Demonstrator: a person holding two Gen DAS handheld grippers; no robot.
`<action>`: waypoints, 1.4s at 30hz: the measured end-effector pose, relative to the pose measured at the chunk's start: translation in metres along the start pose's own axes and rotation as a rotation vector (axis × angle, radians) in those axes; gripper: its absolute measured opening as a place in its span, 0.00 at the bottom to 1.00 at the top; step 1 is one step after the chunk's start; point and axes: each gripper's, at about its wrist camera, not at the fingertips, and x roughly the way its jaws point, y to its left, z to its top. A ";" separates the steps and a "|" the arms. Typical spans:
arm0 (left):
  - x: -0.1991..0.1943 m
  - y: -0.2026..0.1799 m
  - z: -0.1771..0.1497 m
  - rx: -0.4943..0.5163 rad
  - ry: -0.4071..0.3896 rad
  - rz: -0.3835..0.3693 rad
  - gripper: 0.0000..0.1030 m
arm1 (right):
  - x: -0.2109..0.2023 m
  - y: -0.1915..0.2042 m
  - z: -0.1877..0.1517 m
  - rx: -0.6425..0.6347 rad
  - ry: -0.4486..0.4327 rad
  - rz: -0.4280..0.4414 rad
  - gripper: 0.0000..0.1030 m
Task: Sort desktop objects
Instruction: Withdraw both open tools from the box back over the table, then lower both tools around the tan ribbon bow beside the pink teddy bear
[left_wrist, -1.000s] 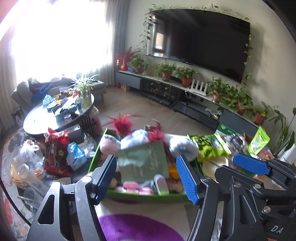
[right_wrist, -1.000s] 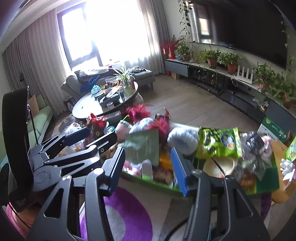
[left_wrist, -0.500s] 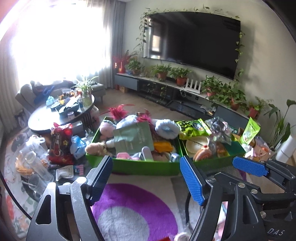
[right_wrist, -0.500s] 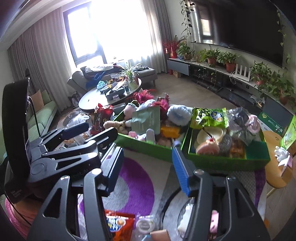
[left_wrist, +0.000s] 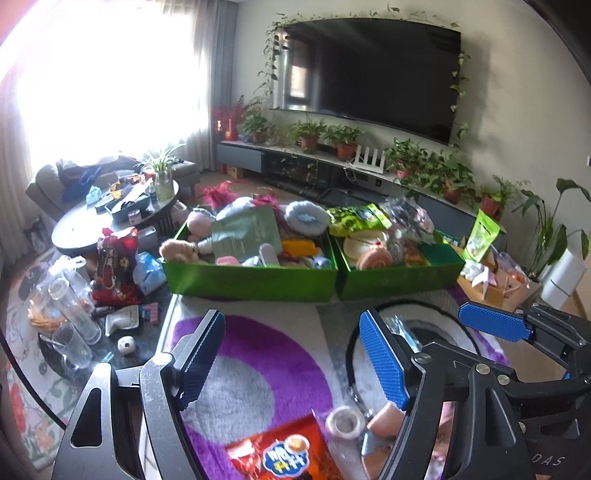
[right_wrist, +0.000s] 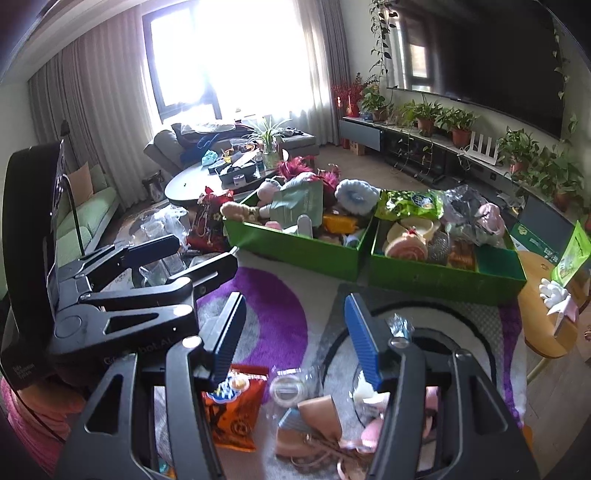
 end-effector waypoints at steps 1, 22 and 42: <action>-0.001 -0.002 -0.003 0.002 0.002 -0.003 0.74 | -0.002 -0.001 -0.005 0.001 0.001 -0.001 0.54; 0.011 -0.055 -0.080 0.027 0.100 -0.102 0.74 | -0.019 -0.036 -0.095 0.072 0.083 -0.041 0.54; 0.034 -0.086 -0.126 0.076 0.227 -0.139 0.74 | -0.001 -0.084 -0.158 0.212 0.185 -0.045 0.56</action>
